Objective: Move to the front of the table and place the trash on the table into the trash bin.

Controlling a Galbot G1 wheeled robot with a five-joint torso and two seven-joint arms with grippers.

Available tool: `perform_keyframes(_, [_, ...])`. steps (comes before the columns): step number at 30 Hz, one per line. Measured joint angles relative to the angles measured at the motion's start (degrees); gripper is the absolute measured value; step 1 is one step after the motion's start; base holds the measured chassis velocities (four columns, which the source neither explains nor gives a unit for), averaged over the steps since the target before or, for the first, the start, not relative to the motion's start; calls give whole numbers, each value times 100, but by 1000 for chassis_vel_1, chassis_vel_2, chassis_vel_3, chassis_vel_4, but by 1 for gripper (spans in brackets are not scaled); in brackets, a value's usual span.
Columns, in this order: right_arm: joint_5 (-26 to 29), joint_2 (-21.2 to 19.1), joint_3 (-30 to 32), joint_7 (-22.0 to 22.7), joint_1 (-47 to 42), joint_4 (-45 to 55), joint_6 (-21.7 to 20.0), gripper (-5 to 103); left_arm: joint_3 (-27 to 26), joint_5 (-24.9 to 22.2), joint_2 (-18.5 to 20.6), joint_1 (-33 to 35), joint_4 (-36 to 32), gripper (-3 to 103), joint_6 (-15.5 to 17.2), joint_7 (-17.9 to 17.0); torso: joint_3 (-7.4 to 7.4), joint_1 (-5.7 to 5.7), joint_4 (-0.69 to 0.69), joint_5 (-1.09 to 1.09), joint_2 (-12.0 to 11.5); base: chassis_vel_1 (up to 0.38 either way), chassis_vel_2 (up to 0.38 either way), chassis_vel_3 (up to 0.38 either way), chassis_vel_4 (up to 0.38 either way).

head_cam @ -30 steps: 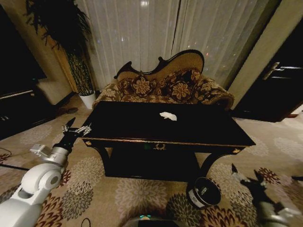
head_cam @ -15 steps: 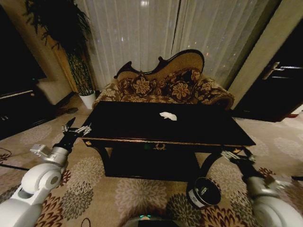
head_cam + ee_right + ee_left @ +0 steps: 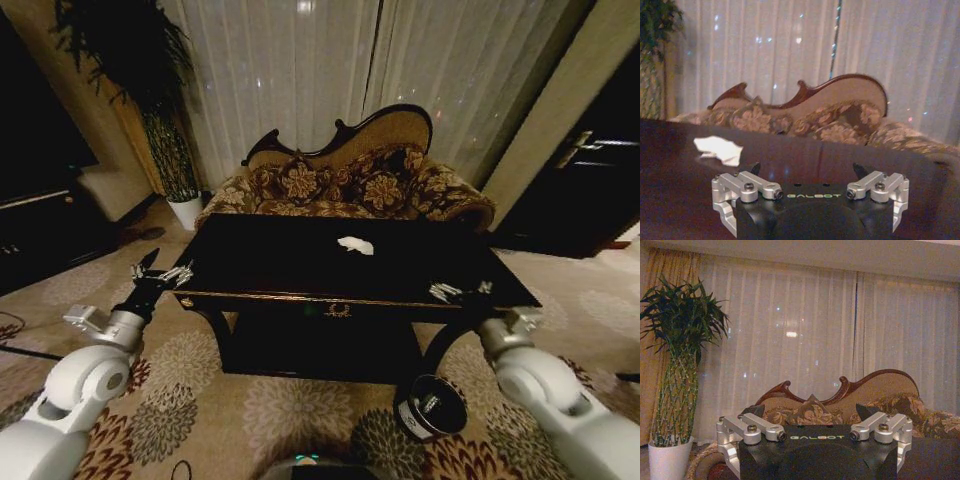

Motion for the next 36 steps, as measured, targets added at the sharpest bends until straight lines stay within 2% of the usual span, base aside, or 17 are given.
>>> perform_keyframes(2, [57,-102,-463,-28,449,-226,-41,100,0,0,0,0,0,100,0,-3,0,0,-1,-1,0,0,0,0,0])
perform_keyframes(3, [57,-102,-463,-28,449,-226,-41,100,0,0,0,0,0,100,0,-3,0,0,-1,-1,0,0,0,0,0])
perform_keyframes(7, [136,-191,-1484,-41,1510,-704,-93,100,0,0,0,0,0,100,0,2,0,0,0,-1,0,0,0,0,0])
perform_keyframes(8, [136,-191,-1484,-41,1510,-704,-93,100,0,0,0,0,0,100,0,2,0,0,0,-1,0,0,0,0,0])
perform_keyframes(11, [229,-245,-2161,-61,2207,-1020,-113,100,-1,0,0,0,0,100,0,-3,-1,0,0,-1,0,0,0,0,0])
perform_keyframes(18, [371,-165,-3389,-70,3398,-1418,-172,100,0,0,0,0,0,100,0,-3,-1,0,-1,1,0,0,0,0,0])
perform_keyframes(19, [371,-165,-3389,-70,3398,-1418,-172,100,0,0,0,0,0,100,0,-3,-1,0,-1,1,0,0,0,0,0])
perform_keyframes(28, [624,2,-4710,-41,4868,-1840,-272,100,0,0,0,0,0,100,0,-2,-1,0,0,-2,0,0,0,0,0])
perform_keyframes(36, [782,285,-5494,26,5511,-2196,-338,100,0,0,0,0,0,100,0,-3,0,0,0,0,0,0,0,0,0])
